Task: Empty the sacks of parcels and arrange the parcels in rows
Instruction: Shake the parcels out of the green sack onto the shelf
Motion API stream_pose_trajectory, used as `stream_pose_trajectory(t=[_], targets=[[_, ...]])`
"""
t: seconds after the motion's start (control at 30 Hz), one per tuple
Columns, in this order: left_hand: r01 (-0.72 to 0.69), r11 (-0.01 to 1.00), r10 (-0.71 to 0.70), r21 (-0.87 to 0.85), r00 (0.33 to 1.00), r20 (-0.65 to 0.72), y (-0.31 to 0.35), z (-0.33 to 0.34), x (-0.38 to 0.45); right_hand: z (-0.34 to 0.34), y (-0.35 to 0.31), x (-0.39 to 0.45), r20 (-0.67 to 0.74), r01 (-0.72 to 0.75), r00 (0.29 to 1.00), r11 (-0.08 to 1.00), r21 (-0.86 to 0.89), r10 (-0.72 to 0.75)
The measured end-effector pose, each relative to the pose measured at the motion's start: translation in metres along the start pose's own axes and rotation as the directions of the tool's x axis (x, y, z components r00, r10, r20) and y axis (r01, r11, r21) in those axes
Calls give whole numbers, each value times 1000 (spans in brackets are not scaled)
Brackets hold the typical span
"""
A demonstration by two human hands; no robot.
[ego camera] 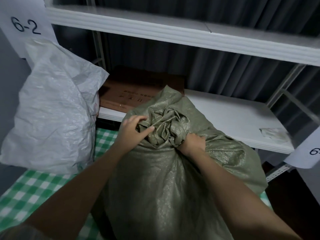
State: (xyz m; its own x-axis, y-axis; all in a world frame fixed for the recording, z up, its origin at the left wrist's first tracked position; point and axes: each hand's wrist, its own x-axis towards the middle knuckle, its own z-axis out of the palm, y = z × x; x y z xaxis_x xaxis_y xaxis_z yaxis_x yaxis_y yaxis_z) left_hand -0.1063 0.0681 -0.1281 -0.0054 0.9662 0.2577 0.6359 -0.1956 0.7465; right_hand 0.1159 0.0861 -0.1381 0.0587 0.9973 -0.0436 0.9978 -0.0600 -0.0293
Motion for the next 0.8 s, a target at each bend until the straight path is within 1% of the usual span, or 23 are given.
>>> stream_pose_trajectory(t=[0.07, 0.1, 0.13, 0.17, 0.2, 0.23, 0.27, 0.3, 0.33, 0.43, 0.5, 0.53, 0.6, 0.63, 0.7, 0.77, 0.8], targets=[[153, 973, -151, 173, 988, -29, -20, -11, -1, 1, -2, 0, -20, -27, 999, 1000, -14, 27], [250, 946, -251, 206, 968, -24, -33, -14, -1, 3, -3, 1, -21, -43, 999, 999, -24, 43], [349, 913, -360, 211, 933, 14, -45, -18, -2, 3, -3, 1, -10, -58, 998, 998, -35, 58], [451, 878, -468, 161, 879, 90, -55, -23, -3, 4, -4, 1, 4, -69, 998, 997, -45, 69], [557, 830, -553, 46, 808, 204, -64, -26, -4, 3, -5, 1, 17, -73, 997, 996, -54, 74], [646, 759, -590, -85, 737, 329, -70, -28, -5, 3, -5, 0, 21, -74, 997, 995, -61, 76], [698, 695, -589, -172, 690, 421, -71, -30, -7, 3, -5, -1, 23, -76, 997, 995, -60, 77], [717, 661, -568, -221, 671, 477, -72, -29, -8, 3, -4, -2, 31, -80, 996, 995, -60, 82], [712, 658, -537, -244, 672, 510, -71, -28, -8, 4, -3, -3, 56, -92, 994, 994, -59, 95], [661, 703, -458, -263, 703, 543, -62, -26, -7, 7, 2, -1, 141, -159, 978, 987, 4, 157], [656, 713, -431, -246, 688, 584, -61, -29, -5, 4, 2, 2, 167, -163, 972, 986, -20, 164], [654, 720, -427, -233, 682, 595, -60, -31, -5, 0, 1, 2, 170, -150, 973, 987, -54, 157], [612, 784, -441, -106, 668, 599, -62, -34, -4, -7, -1, 2, 144, -122, 981, 989, -85, 133], [574, 818, -445, -43, 679, 585, -62, -34, -3, -7, -1, 2, 123, -113, 985, 990, -81, 122], [481, 875, -438, 54, 740, 510, -57, -28, -2, -2, -1, 0, 71, -110, 991, 991, -72, 115], [407, 905, -420, 126, 801, 427, -53, -20, 0, 1, -2, -3, 36, -113, 993, 990, -80, 116], [406, 904, -424, 134, 806, 413, -51, -17, 0, 2, -3, -5, 26, -113, 993, 990, -86, 116]])
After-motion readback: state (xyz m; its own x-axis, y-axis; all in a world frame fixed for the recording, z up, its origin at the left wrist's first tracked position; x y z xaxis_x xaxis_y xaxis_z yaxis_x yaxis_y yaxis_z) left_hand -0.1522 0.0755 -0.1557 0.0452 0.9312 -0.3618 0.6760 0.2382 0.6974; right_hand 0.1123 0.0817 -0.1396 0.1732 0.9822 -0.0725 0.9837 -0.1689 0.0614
